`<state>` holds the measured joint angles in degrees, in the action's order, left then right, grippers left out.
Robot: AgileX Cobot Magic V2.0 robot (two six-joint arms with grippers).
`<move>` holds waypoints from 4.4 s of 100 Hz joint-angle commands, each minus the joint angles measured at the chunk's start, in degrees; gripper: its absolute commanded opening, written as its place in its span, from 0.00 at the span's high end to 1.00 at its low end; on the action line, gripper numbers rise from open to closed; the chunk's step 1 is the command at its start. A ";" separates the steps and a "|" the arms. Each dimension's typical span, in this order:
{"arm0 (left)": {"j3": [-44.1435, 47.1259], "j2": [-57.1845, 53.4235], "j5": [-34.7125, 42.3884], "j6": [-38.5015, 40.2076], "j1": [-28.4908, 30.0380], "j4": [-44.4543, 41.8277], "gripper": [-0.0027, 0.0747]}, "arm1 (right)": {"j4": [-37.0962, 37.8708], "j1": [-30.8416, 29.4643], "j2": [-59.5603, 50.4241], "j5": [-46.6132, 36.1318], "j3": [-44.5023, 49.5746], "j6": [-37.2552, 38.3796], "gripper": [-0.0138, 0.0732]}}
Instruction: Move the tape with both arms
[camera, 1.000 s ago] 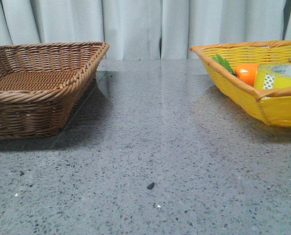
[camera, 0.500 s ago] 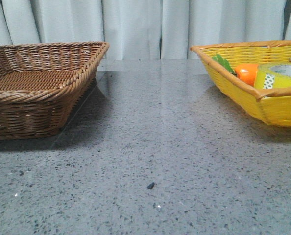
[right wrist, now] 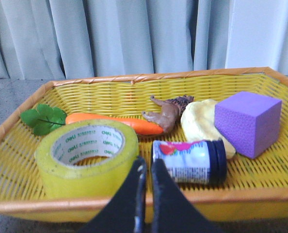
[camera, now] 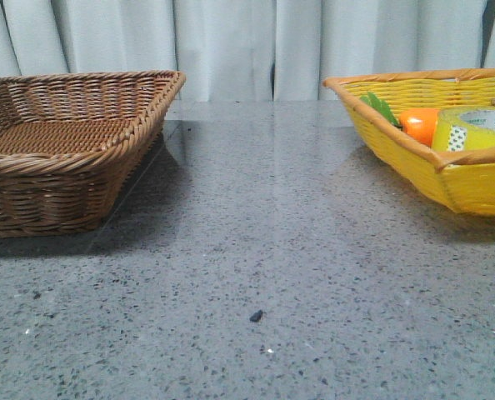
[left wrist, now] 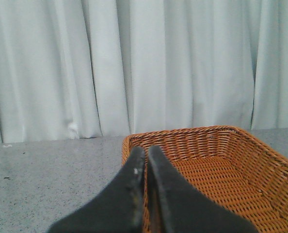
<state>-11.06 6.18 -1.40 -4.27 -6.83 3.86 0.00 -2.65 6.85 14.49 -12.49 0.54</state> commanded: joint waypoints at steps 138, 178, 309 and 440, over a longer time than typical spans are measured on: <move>-7.13 13.15 4.46 0.57 0.01 1.09 0.99 | -2.16 20.68 70.76 36.86 -53.85 0.54 0.35; -7.13 13.15 4.99 0.57 0.01 1.17 0.99 | -2.06 18.51 74.76 34.94 -53.85 2.02 0.54; -7.13 13.15 5.09 0.57 0.01 1.51 0.99 | -1.95 45.24 82.77 49.80 -80.25 -0.12 0.90; -26.57 40.88 5.16 0.57 -30.70 1.14 0.37 | 7.18 45.63 67.15 49.43 -80.25 3.49 0.93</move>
<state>-32.45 41.83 0.65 -4.27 -33.88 4.78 3.91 43.17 79.02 66.32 -90.87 3.14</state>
